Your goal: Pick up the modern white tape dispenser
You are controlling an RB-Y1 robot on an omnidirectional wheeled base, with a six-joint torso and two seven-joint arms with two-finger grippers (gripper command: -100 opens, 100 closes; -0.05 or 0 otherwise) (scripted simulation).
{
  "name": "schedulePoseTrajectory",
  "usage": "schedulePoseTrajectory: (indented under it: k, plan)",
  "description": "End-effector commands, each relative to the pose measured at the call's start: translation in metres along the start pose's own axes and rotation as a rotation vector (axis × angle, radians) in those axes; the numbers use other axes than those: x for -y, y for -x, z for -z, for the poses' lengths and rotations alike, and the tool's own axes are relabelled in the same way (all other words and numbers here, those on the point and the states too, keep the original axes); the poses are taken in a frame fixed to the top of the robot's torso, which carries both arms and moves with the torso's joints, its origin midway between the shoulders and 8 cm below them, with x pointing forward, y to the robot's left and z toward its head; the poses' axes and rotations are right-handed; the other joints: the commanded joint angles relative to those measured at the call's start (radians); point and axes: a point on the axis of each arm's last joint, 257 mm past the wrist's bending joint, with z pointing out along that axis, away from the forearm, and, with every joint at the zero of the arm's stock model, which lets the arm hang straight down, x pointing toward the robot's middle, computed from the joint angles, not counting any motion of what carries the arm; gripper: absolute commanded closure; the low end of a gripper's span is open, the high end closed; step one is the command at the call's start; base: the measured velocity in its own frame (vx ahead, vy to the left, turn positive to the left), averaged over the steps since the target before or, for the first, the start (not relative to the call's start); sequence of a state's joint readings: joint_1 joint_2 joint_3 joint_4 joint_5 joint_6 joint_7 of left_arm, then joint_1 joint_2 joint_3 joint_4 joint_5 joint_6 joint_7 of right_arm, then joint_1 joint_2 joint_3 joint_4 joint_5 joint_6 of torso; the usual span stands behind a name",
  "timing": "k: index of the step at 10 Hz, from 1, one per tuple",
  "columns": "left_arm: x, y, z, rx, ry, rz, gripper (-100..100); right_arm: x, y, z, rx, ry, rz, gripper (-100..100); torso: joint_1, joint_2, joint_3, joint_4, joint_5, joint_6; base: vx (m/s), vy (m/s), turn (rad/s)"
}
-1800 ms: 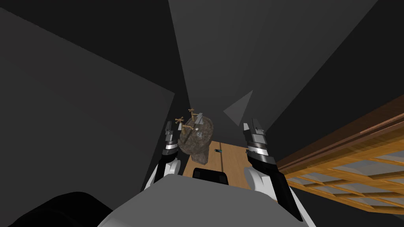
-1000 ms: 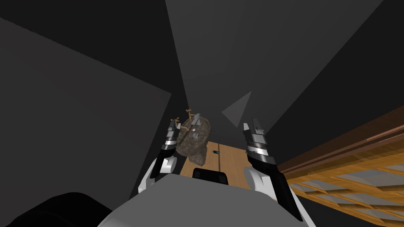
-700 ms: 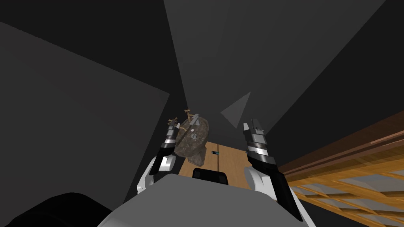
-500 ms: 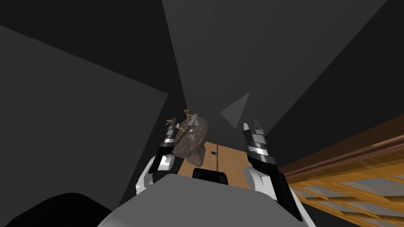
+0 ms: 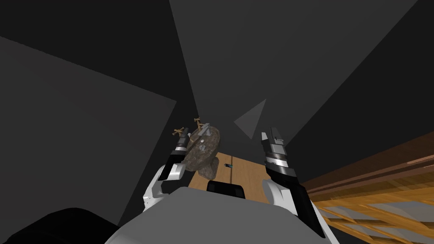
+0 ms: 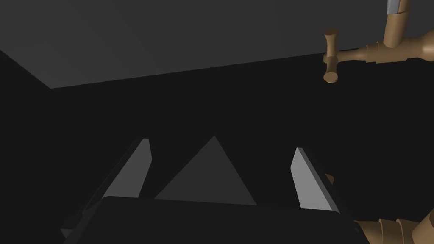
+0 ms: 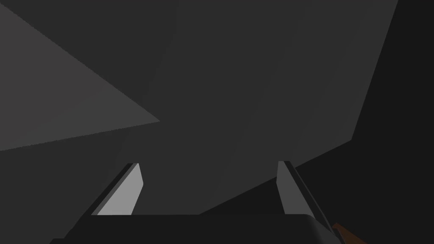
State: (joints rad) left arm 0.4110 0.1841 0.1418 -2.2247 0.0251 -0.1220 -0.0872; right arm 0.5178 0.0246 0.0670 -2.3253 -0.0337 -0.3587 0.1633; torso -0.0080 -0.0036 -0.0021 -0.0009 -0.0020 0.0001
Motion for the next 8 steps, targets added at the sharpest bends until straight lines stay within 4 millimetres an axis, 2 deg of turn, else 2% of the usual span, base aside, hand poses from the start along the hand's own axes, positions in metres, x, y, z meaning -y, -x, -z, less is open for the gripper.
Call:
schedulePoseTrajectory:
  k: [1, 2, 4, 5, 6, 7, 8]
  plan:
    - [-0.008, 0.001, -0.001, -0.001, 0.032, -0.008, -100, 0.0, 0.0, 0.0, 0.0, 0.0, 0.0, 0, 0.0, 0.0, 0.0, 0.0, 0.0, 0.0, 0.019, -0.045, 0.001]
    - [-0.012, 0.012, -0.005, 0.012, 0.052, -0.058, -100, 0.0, 0.0, 0.0, 0.0, 0.0, 0.0, 0, 0.004, 0.001, 0.001, 0.0, 0.001, 0.0, 0.034, -0.077, 0.032]
    - [-0.021, 0.011, -0.004, 0.008, 0.087, -0.057, -100, 0.0, 0.0, 0.0, 0.0, 0.0, 0.0, 0, 0.002, 0.001, 0.001, 0.0, 0.001, 0.0, 0.023, -0.08, 0.014]
    - [-0.025, 0.023, -0.008, 0.022, 0.107, -0.106, -100, 0.0, 0.0, 0.0, 0.0, 0.0, 0.0, 0, 0.004, 0.002, 0.001, 0.0, 0.001, 0.0, 0.029, -0.104, 0.026]
    - [-0.032, 0.023, -0.007, 0.019, 0.135, -0.106, -100, 0.0, 0.0, 0.0, 0.0, 0.0, 0.0, 0, 0.002, 0.001, 0.001, 0.0, 0.001, 0.0, 0.039, -0.107, 0.034]
    - [-0.035, 0.035, -0.011, 0.034, 0.153, -0.153, -100, 0.0, 0.0, 0.0, 0.0, 0.0, 0.0, 0, 0.002, 0.001, 0.001, 0.0, 0.0, 0.0, 0.043, -0.151, 0.045]
    - [-0.04, 0.035, -0.01, 0.032, 0.173, -0.153, -100, 0.0, 0.0, 0.0, 0.0, 0.0, 0.0, 0, -0.001, 0.0, 0.0, 0.0, 0.0, 0.0, 0.043, -0.142, 0.031]
